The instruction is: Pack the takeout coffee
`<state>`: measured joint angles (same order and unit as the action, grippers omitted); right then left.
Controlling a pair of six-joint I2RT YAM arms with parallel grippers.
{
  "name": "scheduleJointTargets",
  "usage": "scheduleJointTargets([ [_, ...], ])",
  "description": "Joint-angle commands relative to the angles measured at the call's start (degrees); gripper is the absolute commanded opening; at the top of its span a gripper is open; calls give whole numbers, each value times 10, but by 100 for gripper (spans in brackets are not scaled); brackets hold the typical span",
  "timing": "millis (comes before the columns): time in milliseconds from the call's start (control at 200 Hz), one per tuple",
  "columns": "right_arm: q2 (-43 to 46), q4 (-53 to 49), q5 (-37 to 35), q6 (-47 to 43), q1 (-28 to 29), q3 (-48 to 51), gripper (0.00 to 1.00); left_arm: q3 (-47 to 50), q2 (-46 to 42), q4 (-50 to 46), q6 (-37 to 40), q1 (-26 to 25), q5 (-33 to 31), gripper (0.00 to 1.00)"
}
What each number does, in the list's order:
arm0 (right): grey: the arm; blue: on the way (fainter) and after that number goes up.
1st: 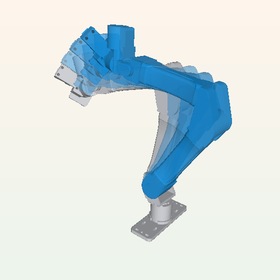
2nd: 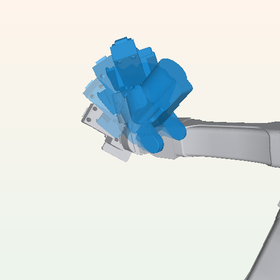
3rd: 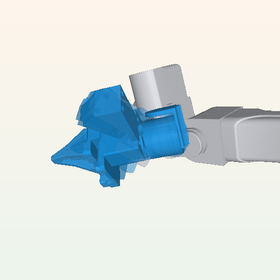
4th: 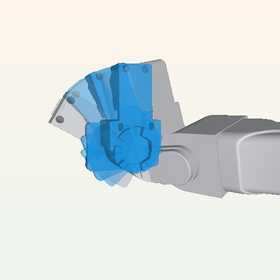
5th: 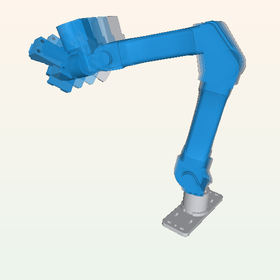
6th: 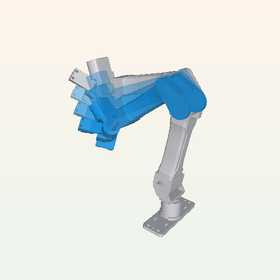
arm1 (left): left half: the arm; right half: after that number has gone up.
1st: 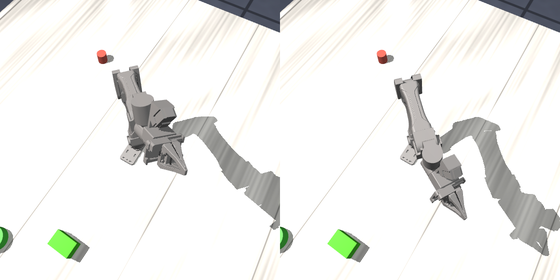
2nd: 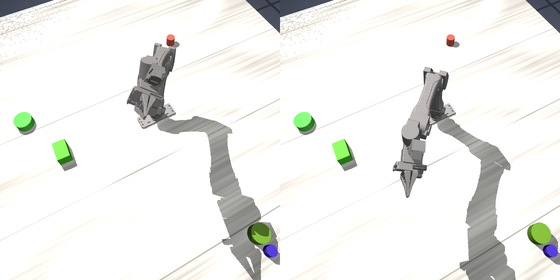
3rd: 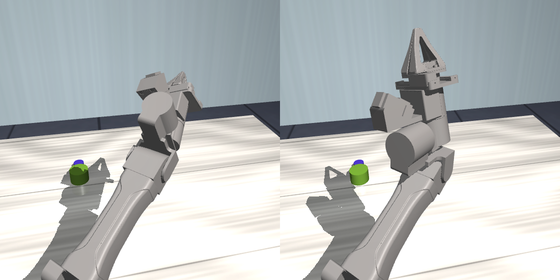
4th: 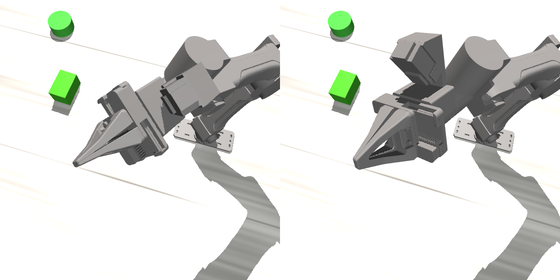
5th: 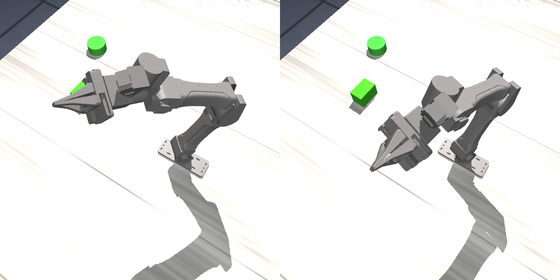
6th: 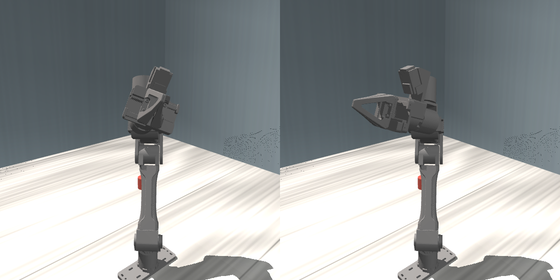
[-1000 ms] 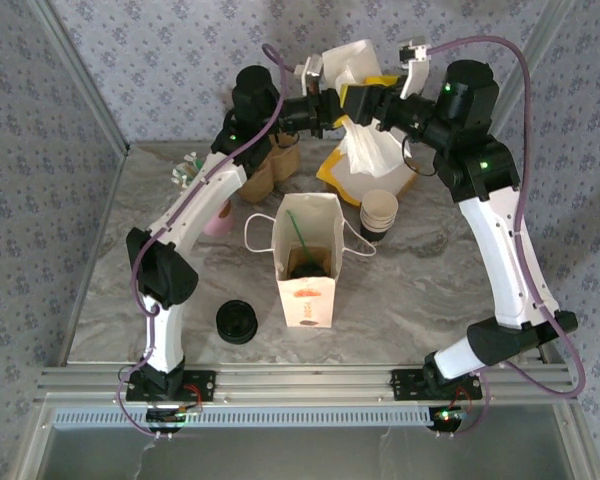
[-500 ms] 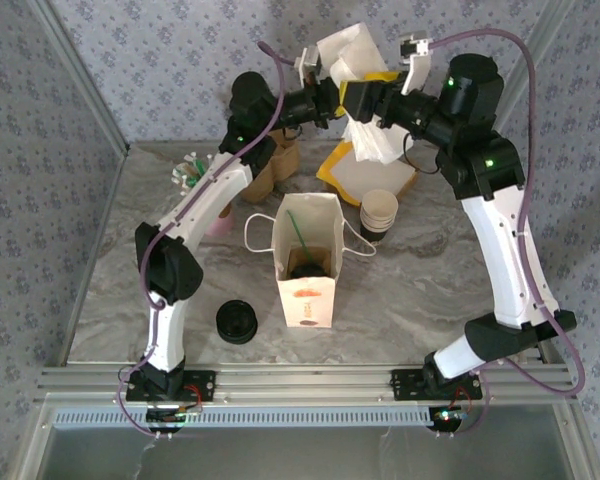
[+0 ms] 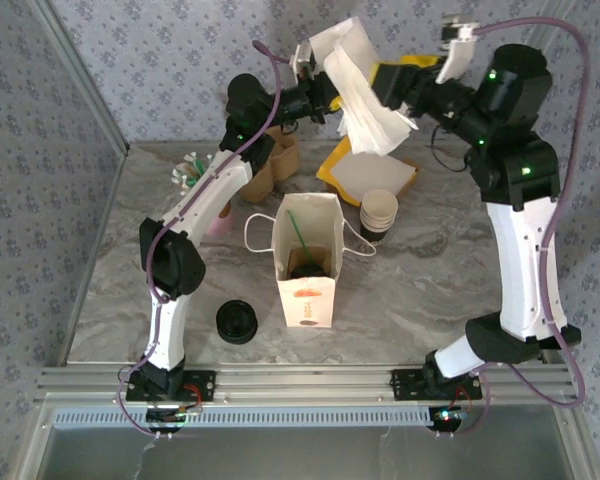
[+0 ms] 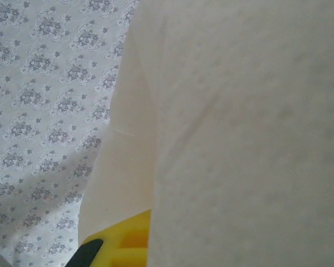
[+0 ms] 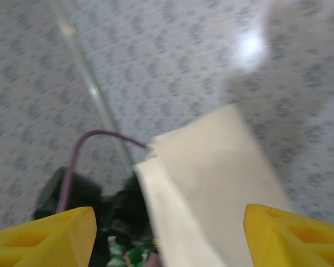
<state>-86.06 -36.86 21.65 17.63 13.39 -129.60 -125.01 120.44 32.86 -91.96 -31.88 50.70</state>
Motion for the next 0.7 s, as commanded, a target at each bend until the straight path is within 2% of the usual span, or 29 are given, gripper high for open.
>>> scheduleJointTargets([
  [0, 19, -16, -18, 77, -76, 7, 70, -26, -16, 35, -6, 5, 18, 0],
  [60, 18, 1, 39, 132, -130, 27, 70, -21, -22, 32, -5, 5, 23, 0],
  [135, 12, 70, 150, 218, -189, 63, 71, -9, -32, 33, -4, 5, 27, 0],
  [235, -14, 179, 283, 317, -229, 90, 75, 3, -44, 33, -5, 5, 33, 0],
  [410, -55, 219, 391, 322, -218, 76, 83, 23, -64, 40, -13, 3, 37, 0],
  [510, -69, 232, 419, 307, -197, 78, 89, 34, -75, 38, -11, 1, 43, 0],
  [575, -78, 238, 426, 299, -185, 81, 100, 43, -84, 37, -10, 1, 45, 0],
  [695, -101, 267, 441, 302, -163, 76, 100, 56, -97, 34, -7, 1, 48, 0],
])
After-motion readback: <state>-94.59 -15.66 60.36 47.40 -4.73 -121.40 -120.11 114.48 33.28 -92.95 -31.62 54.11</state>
